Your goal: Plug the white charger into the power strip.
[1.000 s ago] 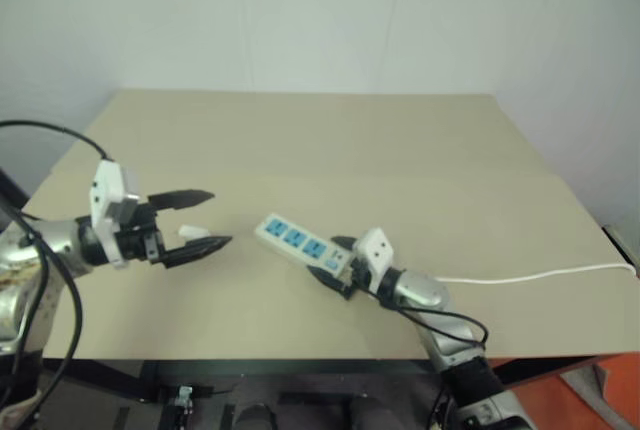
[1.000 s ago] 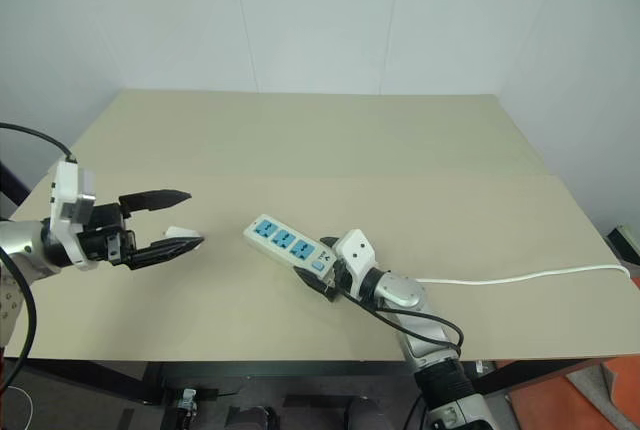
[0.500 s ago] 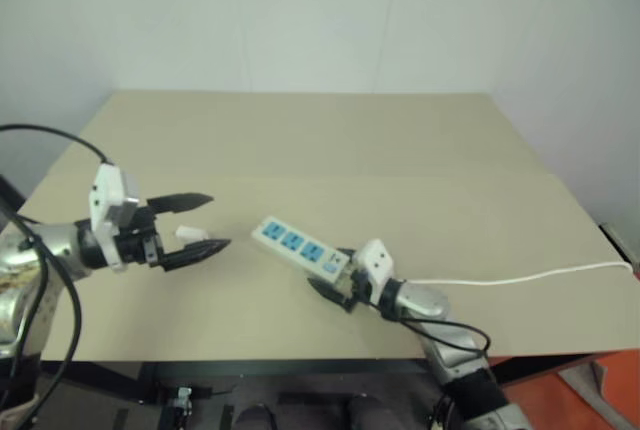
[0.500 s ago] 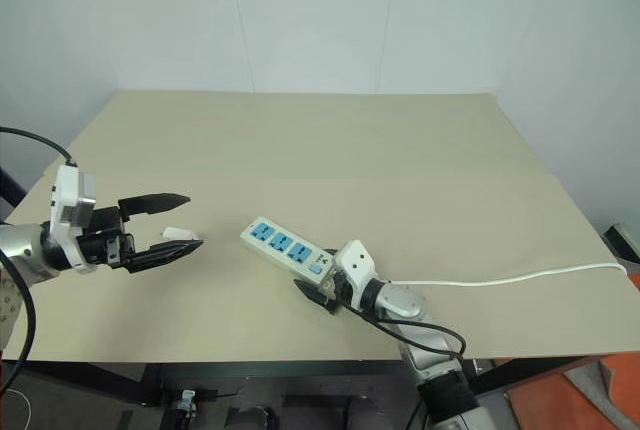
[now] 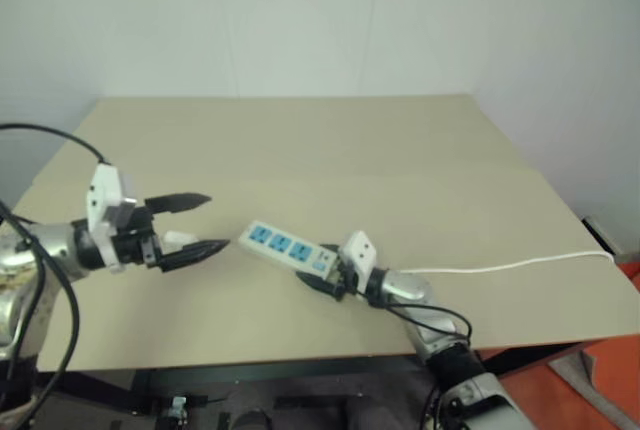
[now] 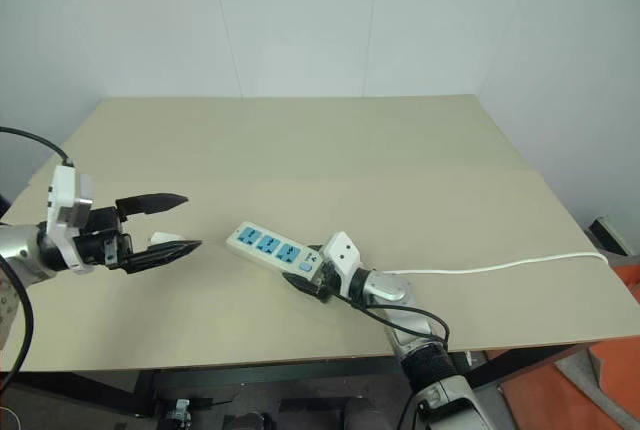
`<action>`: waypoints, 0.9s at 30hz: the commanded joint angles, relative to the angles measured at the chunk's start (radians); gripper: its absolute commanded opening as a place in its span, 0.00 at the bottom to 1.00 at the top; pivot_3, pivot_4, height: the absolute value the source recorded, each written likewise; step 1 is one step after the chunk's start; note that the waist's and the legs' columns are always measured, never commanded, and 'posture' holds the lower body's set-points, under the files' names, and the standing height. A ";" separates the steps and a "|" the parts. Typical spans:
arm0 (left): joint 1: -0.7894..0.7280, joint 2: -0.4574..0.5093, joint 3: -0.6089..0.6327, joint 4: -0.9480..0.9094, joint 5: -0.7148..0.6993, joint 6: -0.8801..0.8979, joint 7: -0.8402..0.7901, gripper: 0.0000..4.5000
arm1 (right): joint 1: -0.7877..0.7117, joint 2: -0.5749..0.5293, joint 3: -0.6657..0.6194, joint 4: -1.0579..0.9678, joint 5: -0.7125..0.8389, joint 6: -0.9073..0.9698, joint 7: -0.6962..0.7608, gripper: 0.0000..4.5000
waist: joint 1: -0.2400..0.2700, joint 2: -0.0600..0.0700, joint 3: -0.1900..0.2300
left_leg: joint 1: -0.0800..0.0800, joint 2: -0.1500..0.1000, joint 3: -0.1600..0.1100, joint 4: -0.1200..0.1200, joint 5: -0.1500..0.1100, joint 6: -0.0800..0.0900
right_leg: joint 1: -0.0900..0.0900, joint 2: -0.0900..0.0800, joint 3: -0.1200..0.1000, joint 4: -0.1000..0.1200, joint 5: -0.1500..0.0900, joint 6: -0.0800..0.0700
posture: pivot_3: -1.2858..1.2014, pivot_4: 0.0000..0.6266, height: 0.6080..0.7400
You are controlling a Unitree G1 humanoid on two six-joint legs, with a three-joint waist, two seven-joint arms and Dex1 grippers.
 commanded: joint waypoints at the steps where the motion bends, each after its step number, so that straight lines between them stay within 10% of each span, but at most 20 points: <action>1: -0.021 0.039 0.012 0.002 0.003 -0.019 -0.032 1.00 | -0.020 -0.025 -0.001 0.075 -0.021 -0.018 0.016 0.76 | -0.001 0.000 0.000 | 0.000 0.000 0.000 0.000 0.000 0.000 | 0.000 0.000 0.000 0.000 0.000 0.000 | 0.52 0.24 1.00; 15: -0.561 0.194 -0.399 0.526 0.421 -0.361 -0.399 1.00 | -0.143 -0.114 -0.020 0.196 0.113 -0.195 0.484 0.76 | 0.015 0.001 0.002 | -0.014 -0.001 0.000 -0.001 0.000 0.000 | -0.013 0.000 -0.001 -0.001 0.000 0.000 | 0.52 0.24 1.00; 27: -0.993 0.124 -0.854 0.939 0.761 -0.632 -0.453 1.00 | -0.262 -0.029 -0.016 0.522 0.037 -0.334 0.529 0.76 | 0.001 0.001 0.002 | -0.011 0.001 -0.002 0.001 0.000 0.000 | -0.011 0.004 0.001 0.003 0.000 0.000 | 0.52 0.24 1.00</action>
